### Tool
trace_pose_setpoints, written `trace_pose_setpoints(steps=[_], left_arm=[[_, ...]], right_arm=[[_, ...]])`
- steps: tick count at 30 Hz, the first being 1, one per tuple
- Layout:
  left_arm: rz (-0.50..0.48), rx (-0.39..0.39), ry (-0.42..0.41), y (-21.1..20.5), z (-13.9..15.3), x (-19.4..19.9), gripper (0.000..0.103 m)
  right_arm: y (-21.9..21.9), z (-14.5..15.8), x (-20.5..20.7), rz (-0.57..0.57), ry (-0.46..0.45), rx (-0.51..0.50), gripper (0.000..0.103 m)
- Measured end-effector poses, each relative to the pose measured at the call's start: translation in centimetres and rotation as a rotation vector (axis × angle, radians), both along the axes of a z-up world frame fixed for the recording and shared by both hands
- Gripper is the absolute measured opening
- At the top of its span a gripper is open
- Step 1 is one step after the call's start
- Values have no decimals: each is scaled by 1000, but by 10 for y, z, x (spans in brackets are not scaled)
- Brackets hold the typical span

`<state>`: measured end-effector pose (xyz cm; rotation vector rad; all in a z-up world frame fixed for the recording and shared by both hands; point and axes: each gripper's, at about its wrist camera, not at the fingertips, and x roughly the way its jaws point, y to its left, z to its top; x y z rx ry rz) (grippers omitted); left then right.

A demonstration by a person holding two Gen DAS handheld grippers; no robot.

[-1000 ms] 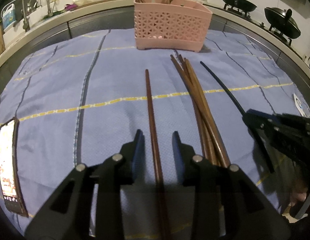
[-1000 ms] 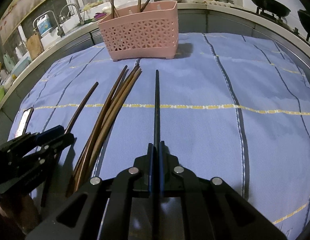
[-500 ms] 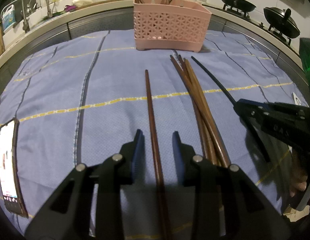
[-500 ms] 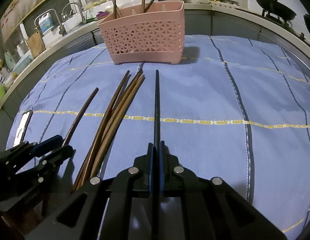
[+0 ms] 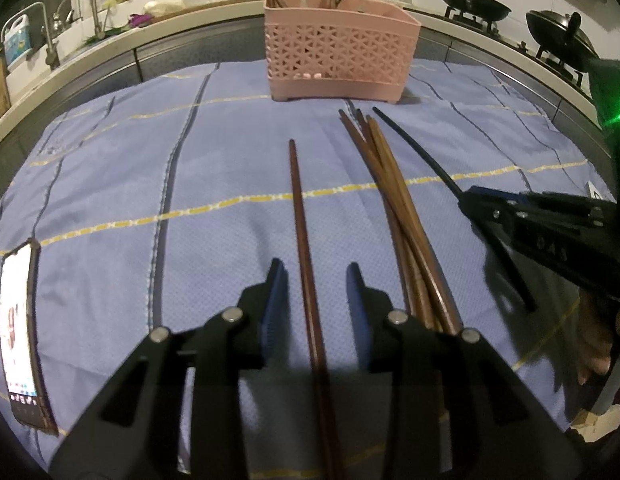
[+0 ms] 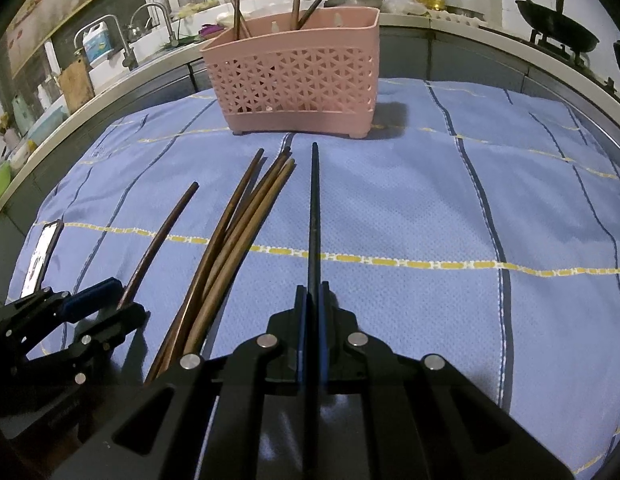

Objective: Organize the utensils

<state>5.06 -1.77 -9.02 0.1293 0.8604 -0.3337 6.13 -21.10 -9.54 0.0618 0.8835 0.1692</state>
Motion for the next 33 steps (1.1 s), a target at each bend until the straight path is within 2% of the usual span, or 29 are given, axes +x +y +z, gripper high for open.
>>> trace_pose_setpoints(steps=[15,29,33], left_arm=[[3,-9,2,1,1,-1,31],[6,-12,5,3,1,0,31],[-21,-10,13,-2,1,0,46]], right_arm=[[-13,0,-33,-27,28,35,6],[-12,0,-31,-27,46,38,6],[-9,1,-22,-10,48,13,6]])
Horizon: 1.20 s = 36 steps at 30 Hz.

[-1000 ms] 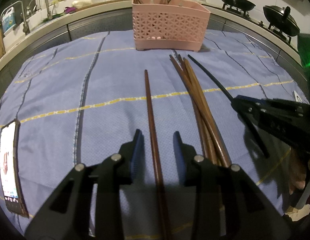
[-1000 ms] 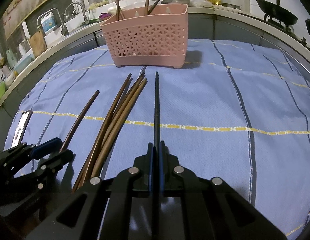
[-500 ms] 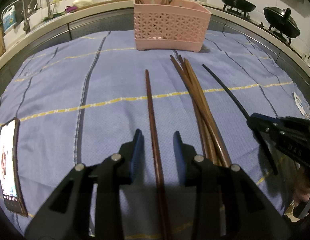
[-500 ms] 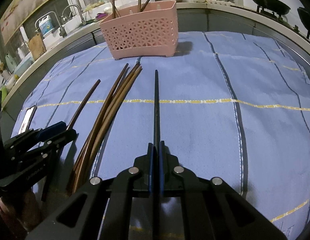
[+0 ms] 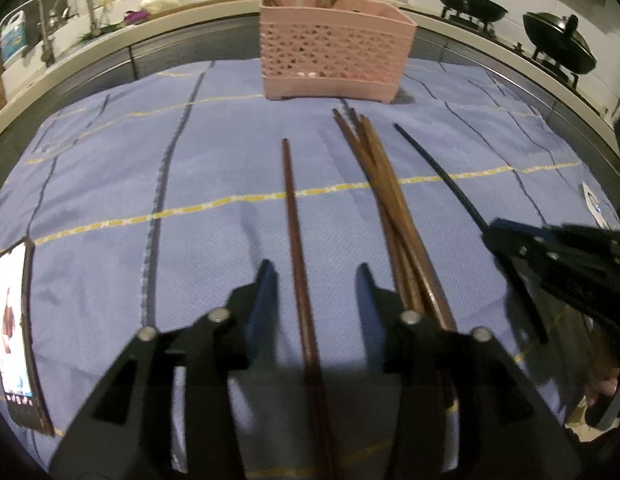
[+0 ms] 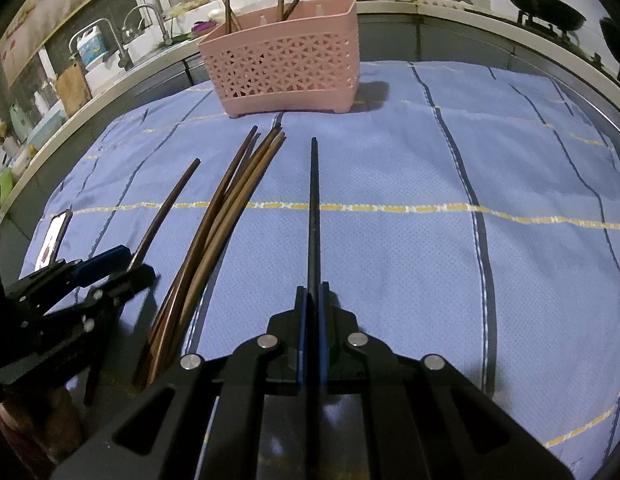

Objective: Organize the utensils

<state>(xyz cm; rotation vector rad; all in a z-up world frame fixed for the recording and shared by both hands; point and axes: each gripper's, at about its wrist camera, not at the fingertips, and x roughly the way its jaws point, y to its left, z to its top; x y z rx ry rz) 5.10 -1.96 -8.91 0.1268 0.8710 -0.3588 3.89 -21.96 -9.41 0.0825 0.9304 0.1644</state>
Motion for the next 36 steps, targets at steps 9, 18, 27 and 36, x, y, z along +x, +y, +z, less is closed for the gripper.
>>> trace_pose_setpoints(steps=[9,18,27,36], left_arm=[[15,27,13,-7,2,27,53],[21,54,-11,-11,1,33,53],[17,60,-39,-9,0,31,41],[46,-149,59,27,2,46,7]], right_arm=[[6,2,27,17,1,-26,6],[11,2,39,32,-18,-52,6],[12,2,37,38,-37,-59,6],[-6,26,22,18,-102,113,6]])
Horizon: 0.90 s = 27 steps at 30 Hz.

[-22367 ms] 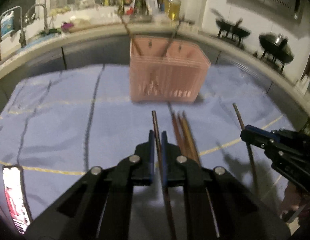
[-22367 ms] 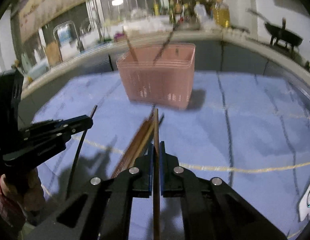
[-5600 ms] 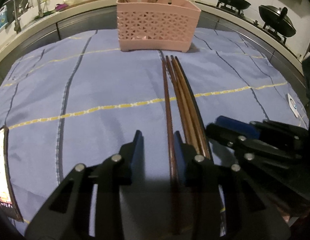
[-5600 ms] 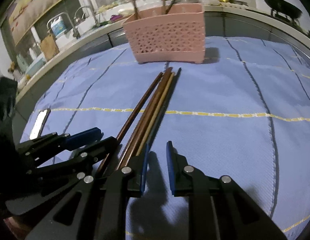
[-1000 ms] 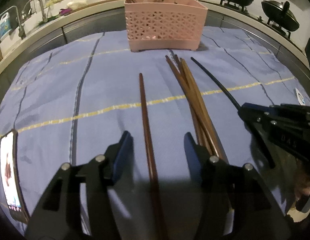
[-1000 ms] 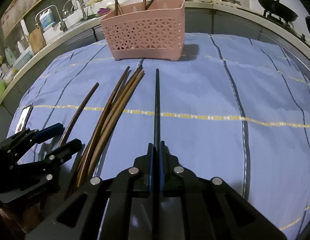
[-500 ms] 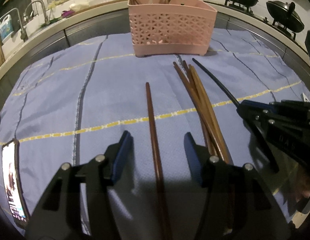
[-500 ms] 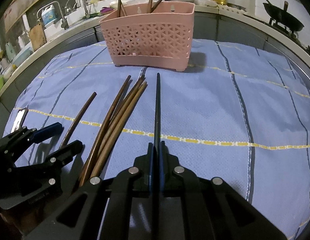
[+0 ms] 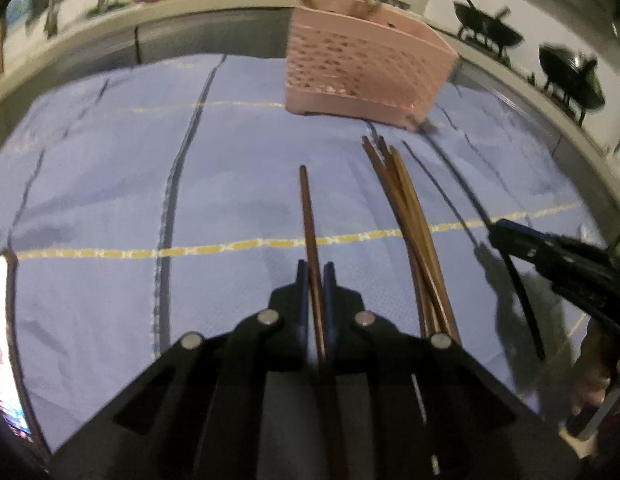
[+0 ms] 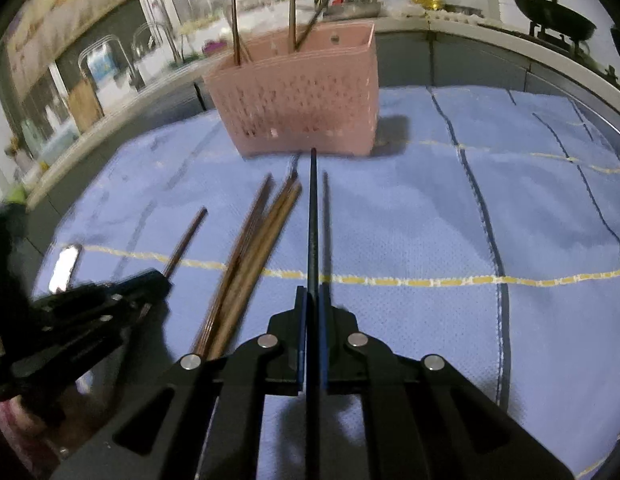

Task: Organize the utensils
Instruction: 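Lift both held chopsticks and carry them over the pink basket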

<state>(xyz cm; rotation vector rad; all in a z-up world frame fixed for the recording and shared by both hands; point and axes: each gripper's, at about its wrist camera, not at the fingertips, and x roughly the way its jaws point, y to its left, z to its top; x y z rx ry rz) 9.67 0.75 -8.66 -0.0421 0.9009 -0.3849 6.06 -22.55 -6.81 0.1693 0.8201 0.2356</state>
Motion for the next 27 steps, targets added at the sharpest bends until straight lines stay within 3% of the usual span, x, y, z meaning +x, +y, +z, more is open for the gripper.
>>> trace_pose_setpoints(steps=[4,15,21,27], left_arm=[[33,-102,8,24,10,4,5],[37,-201,-85,43,67,1,5],[0,-228,-195,34,124,13,5],[-16,-221,-372,10,197,42,5]], right_arm=[[-5,22,-7,9,-69,56,6],[-10,70,-15,55,-210,173,6],[-11,100,1,67,-286,205,6],[-12,125,56,47,-373,280,6]])
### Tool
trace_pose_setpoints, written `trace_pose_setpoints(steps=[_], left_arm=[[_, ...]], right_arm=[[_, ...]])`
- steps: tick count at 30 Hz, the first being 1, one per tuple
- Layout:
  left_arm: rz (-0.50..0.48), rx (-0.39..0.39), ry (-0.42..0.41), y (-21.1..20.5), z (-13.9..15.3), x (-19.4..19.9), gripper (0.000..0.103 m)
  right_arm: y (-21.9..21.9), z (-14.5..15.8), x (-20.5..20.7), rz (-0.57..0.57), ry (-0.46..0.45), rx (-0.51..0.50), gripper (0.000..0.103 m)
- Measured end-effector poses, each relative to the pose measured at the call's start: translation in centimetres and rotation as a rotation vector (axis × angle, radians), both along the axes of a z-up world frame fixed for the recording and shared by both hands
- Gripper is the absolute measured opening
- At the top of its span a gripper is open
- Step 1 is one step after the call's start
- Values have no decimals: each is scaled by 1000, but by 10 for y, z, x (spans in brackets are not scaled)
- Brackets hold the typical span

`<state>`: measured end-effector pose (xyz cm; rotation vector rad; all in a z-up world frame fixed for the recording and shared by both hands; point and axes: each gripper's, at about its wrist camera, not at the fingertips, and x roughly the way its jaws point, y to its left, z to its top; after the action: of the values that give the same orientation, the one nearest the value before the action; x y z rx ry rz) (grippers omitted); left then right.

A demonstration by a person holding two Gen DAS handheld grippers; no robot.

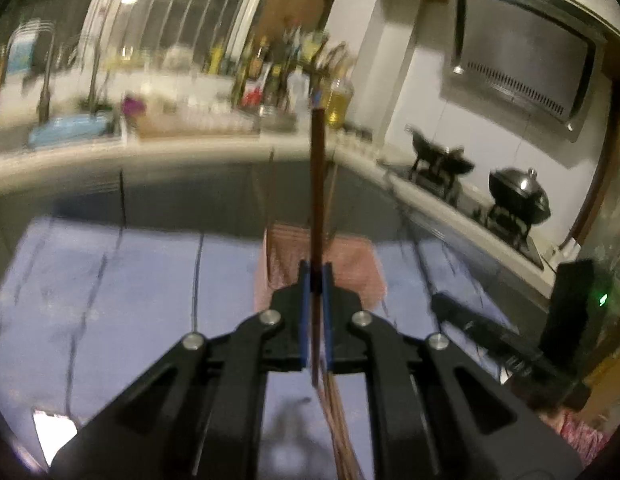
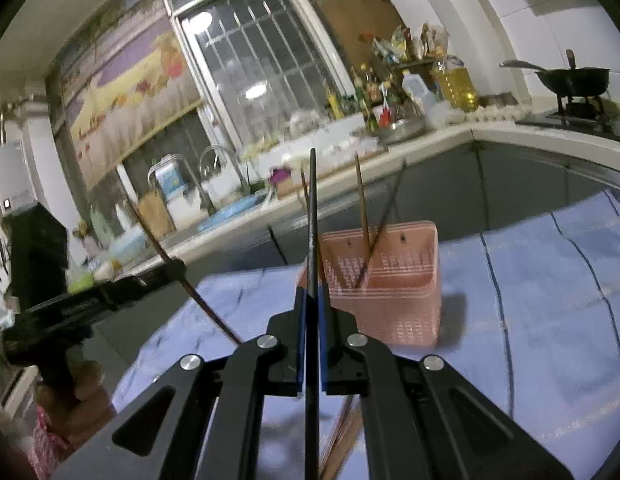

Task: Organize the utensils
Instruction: 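Lift both held chopsticks and carry them over the pink basket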

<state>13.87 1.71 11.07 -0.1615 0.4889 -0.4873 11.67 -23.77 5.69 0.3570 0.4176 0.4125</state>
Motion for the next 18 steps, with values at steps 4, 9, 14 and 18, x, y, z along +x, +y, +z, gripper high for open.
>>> trace_pose_setpoints(steps=[4,9,14,18], left_arm=[[26,-1,-57,-12,31,33,5],[59,16,-89,-23,49,73,5],[63,40,-94,-29,45,98,5],[48,68,-58,-35,24,113,5]], right_arm=[[-1,8,47,-24,-36,80,6],[1,9,98,-48,-96,147,6],[11,-6,134,-64,-114,168,6],[21,-20,143,-77,-135,143,6]])
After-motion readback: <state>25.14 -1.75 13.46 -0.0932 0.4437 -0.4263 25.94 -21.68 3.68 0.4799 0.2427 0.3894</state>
